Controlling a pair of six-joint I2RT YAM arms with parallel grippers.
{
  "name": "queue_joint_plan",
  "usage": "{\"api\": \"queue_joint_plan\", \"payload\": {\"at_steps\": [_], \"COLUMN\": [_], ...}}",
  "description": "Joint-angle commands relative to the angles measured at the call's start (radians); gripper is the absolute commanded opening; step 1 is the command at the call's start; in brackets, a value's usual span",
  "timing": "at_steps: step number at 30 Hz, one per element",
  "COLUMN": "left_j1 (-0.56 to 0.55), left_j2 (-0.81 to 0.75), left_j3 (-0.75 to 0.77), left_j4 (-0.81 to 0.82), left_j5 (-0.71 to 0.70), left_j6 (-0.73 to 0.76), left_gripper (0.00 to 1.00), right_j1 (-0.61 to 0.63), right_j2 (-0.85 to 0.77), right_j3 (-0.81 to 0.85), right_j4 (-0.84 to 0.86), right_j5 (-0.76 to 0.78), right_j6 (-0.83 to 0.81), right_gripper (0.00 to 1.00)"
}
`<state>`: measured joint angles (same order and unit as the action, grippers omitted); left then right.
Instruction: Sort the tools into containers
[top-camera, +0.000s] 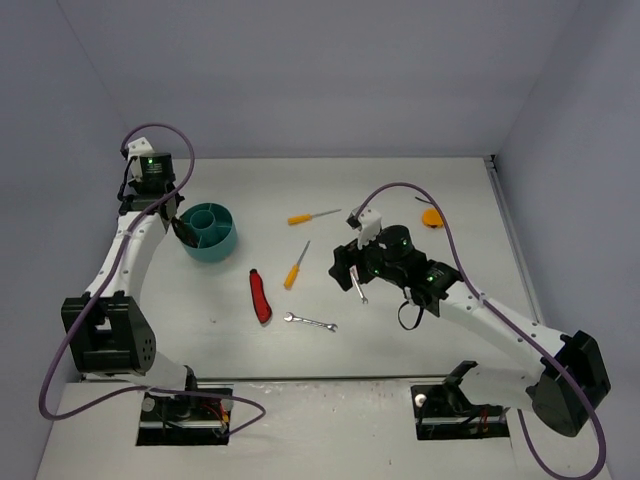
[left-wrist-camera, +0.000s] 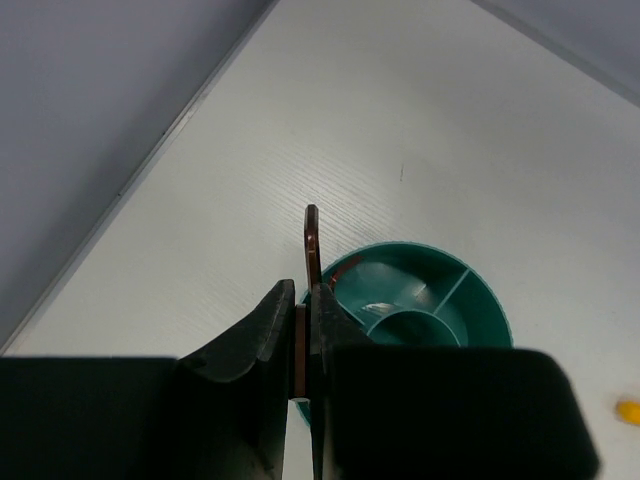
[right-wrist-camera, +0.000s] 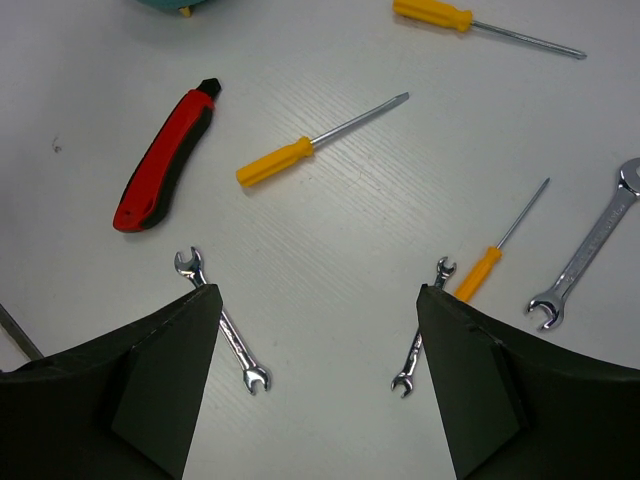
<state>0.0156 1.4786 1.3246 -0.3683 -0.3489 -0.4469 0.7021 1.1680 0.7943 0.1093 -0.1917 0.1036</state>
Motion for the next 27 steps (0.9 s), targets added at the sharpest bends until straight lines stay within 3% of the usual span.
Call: {"api": "queue_joint_plan", "payload": {"at_steps": [1,6,22,24,27], "left_j1": [0.024,0.024,0.024,0.024,0.024], "left_j2": [0.024,0.067,0.053,0.038,-0.001], "left_j3": [0.046,0.015,-0.054,-0.042,-0.014], "left_j4": [0.116,0.126,0.106,0.091,0.052], "left_j5": [-0.023,0.0,0.035,0.043,0.062], "left_j6": [0.009,-0.006,-0.062,-0.062,-0.062], "left_gripper": [0.0,0.0,0.22,0.26,0.41], "right_j1": [0.007,0.007,0.019,0.025,0.046], "right_j2": [-0.031,-0.014,0.051,0.062,0.08], "right_j3": [-0.002,-0.004,-0.029,-0.033,-0.035], "right_j4": [0.059,0.058,0.061,0.06,0.058], "right_j5": [-0.003,0.005,0.014,0.021,0.026], "right_j6": [0.007,0.009,0.031,0.031,0.034], "right_gripper": [0.76,0.77,0.76,0.76,0.76]}}
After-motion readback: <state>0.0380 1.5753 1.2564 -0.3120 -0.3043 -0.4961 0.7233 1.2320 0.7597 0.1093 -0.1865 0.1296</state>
